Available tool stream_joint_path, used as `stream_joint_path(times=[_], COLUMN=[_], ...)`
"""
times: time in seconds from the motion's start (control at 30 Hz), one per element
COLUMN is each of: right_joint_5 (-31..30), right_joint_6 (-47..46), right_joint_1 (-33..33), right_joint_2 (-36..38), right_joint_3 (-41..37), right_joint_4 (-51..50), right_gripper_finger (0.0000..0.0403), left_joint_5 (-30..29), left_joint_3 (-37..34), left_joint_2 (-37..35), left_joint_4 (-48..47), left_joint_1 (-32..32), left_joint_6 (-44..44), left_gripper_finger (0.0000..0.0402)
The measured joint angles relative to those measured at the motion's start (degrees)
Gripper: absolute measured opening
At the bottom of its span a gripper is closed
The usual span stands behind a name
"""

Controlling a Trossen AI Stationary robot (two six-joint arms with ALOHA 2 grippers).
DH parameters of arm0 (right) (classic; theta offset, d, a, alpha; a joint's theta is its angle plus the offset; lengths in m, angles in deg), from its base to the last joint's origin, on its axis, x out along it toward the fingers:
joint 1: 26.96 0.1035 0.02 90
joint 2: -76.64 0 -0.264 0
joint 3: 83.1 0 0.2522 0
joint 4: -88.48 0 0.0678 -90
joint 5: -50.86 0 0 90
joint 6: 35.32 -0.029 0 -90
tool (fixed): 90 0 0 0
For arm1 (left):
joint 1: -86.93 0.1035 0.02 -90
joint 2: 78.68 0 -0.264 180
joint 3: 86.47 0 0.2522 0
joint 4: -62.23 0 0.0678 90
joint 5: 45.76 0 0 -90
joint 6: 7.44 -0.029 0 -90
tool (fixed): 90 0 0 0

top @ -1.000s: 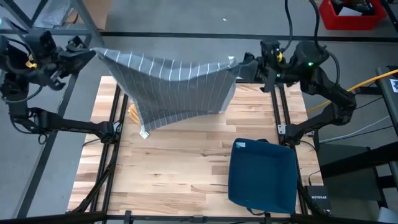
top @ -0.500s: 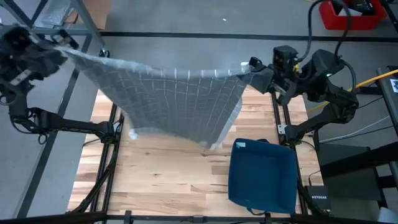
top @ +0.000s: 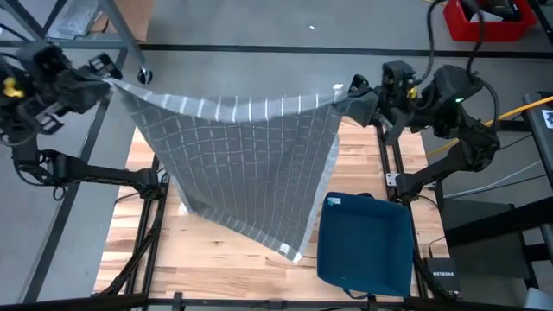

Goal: Fold towel
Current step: Fold the gray towel

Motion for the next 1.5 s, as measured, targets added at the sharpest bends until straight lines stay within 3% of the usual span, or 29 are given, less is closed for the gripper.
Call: stream_joint_path(times=[0.2,0.37,0.6,0.93,1.17,1.5], right_joint_5=[-2.09,-5.5,-9.88,-14.7,-14.71,-5.45], right_joint_6=[0.76,3.21,6.41,10.58,10.6,8.16], right_joint_1=[0.0,-0.04,-0.04,-0.04,-0.03,2.15], right_joint_2=[0.17,0.06,-0.48,-2.34,-4.63,-5.95], right_joint_3=[0.03,0.03,-0.01,0.01,0.01,-0.01], right_joint_4=[-1.07,-5.07,-12.72,-26.66,-31.04,-39.75], right_gripper_finger=[0.0001,0.0001,0.0001,0.0001,0.0001,0.0001], left_joint_5=[-1.44,-5.16,-10.83,-11.39,-11.43,-9.89], left_joint_3=[-0.05,0.01,-0.19,-2.61,-2.61,-2.61], left_joint_2=[0.38,0.25,0.93,1.82,1.95,1.86], left_joint_4=[-0.63,-1.98,-16.52,-29.48,-35.12,-55.44], left_joint_1=[0.02,0.0,0.0,0.0,0.0,0.01], left_joint_6=[-2.87,-12.41,-26.19,-35.36,-41.59,-34.64], left_gripper_finger=[0.0,0.0,0.0,0.0,0.0,0.0])
